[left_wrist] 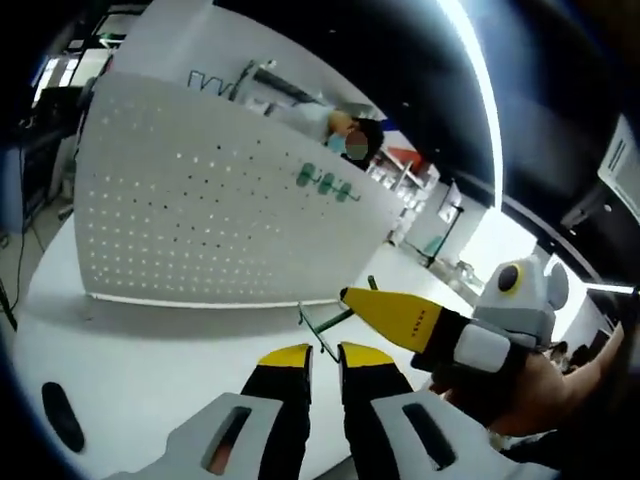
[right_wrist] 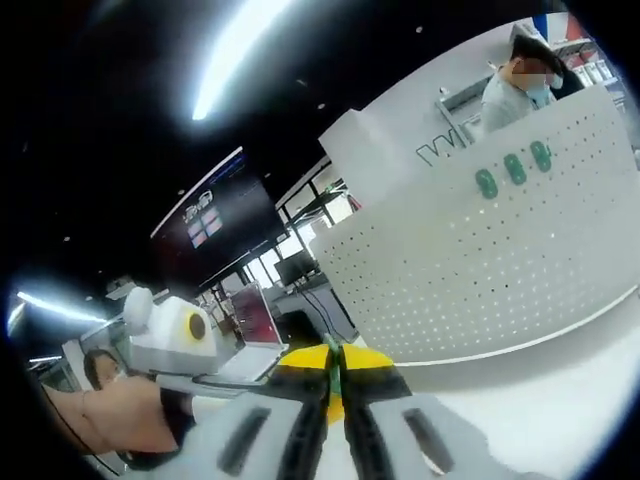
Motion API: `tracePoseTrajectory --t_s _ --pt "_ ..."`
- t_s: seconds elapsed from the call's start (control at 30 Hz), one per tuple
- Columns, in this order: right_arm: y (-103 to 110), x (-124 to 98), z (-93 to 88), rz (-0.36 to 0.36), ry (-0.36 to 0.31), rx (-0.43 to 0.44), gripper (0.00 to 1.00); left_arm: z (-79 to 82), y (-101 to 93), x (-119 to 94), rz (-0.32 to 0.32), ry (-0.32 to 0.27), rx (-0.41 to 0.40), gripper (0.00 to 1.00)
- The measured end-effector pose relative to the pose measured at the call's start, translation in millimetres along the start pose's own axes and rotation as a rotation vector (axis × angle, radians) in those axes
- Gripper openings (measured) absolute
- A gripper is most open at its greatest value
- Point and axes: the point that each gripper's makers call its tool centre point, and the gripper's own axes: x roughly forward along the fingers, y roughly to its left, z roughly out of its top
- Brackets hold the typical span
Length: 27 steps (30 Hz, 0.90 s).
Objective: Insert the hook assembly into the mounting plate slot until the hook locks in place.
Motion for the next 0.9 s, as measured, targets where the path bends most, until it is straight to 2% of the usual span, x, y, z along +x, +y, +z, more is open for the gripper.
tracePoseTrajectory --t_s 0.1,0.23,0.37,0.6,0.8,0.9 --pt "3 0 1.6 0.003 -0.008 -0.022 0.0 1.5 -0.1 -1 -0.002 -0.009 -0.033 0.07" --pt "4 -1 1.9 0.001 -0.015 -0.034 0.0 2.0 -1.0 -1 0.0 -0.008 -0.035 0.07" --pt "8 -2 1.2 0.003 -0.022 -0.087 0.0 2.6 0.0 -2 -0.003 -0.014 -0.062 0.06" --pt "11 -5 0.6 0.004 -0.028 -0.146 0.0 2.5 1.4 -3 -0.015 -0.034 -0.146 0.04" --pt "16 -7 2.1 0.008 -0.031 -0.198 0.0 5.3 0.6 -6 -0.049 -0.054 -0.254 0.02" --pt "16 -7 1.6 0.009 -0.026 -0.212 0.0 4.6 -0.4 -6 -0.046 -0.051 -0.244 0.02"
